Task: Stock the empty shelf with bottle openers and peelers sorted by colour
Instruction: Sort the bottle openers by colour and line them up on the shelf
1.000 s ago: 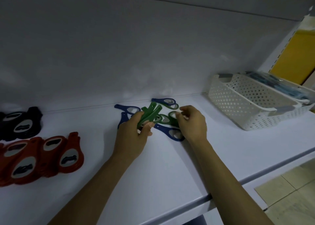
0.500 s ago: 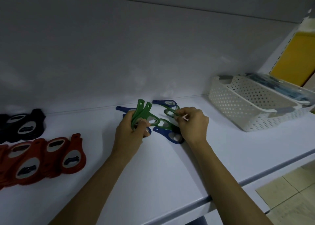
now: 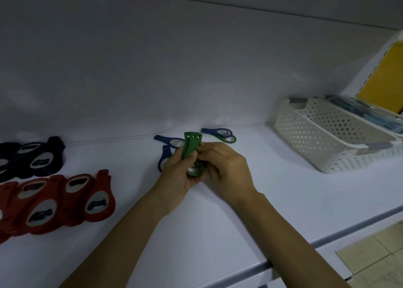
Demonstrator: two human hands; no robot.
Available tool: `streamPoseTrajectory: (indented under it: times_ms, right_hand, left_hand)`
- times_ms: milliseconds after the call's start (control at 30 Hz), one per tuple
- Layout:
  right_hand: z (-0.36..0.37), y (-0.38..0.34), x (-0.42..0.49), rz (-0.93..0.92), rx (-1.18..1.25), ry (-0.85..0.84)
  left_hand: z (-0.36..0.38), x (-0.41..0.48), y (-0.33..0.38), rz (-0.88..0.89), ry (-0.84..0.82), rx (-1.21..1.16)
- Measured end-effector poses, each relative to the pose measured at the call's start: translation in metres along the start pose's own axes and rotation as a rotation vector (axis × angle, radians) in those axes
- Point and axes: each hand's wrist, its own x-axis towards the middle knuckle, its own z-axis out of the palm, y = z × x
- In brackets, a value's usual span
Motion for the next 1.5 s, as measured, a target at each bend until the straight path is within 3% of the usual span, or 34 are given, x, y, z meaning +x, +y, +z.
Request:
streamPoseTrajectory:
  times_ms: [67, 133, 233, 333, 467, 533, 700, 900, 1067, 1200, 1267, 1367, 1500]
  right_hand:
    - [-0.002, 0.001, -0.001, 0.136, -0.020, 0.056]
    - [-0.004, 0.007, -0.003, 0.393, -0.116, 0.090]
    - [-0.006, 0.028, -0.011, 0.660, -0.377, -0.203]
    - [-0.004, 0.034, -0.015, 0.766, -0.380, -0.388]
    - [-0.003, 0.035, -0.010, 0.895, -0.178, -0.298]
    - [-0.006, 0.035, -0.009, 0.935, -0.038, -0.152]
    - [-0.010, 0.023, -0.001, 0.849, 0.359, 0.188]
    - [-0.010, 0.016, 0.004, 0.723, 0.798, 0.076]
    - [-0.004, 0.018, -0.001, 0.690, 0.613, -0.033]
    - [-0.002, 0.019, -0.001, 0.738, 0.602, 0.159]
    - [0.000, 0.024, -0.001, 0.731, 0.474, 0.208]
    - [0.009, 0.029, -0.005, 0.597, 0.152, -0.037]
    - [0.015, 0.025, 0.001, 0.656, 0.224, -0.039]
  left_hand:
    - [-0.001, 0.000, 0.000, 0.025, 0.015, 0.045]
    - [-0.002, -0.001, 0.000, 0.067, 0.031, 0.110]
    - [-0.002, -0.001, -0.001, 0.125, 0.062, 0.140]
    - [-0.002, 0.000, -0.003, 0.122, 0.093, 0.122]
    - [-0.001, 0.001, -0.003, 0.087, 0.114, 0.069]
    - [-0.001, 0.001, -0.002, 0.072, 0.133, 0.028]
    - [-0.001, 0.004, 0.000, 0.031, 0.175, -0.079]
    - [-0.004, 0.005, -0.003, 0.067, 0.123, -0.019]
    - [-0.003, 0.002, -0.002, 0.047, 0.013, 0.146]
    - [-0.002, 0.000, -0.007, 0.105, 0.006, 0.230]
    - [0.000, 0.000, -0.009, 0.143, 0.031, 0.219]
    - [0.001, -0.001, -0.011, 0.247, 0.118, 0.220]
    - [-0.001, -0.002, -0.006, 0.350, 0.222, 0.132]
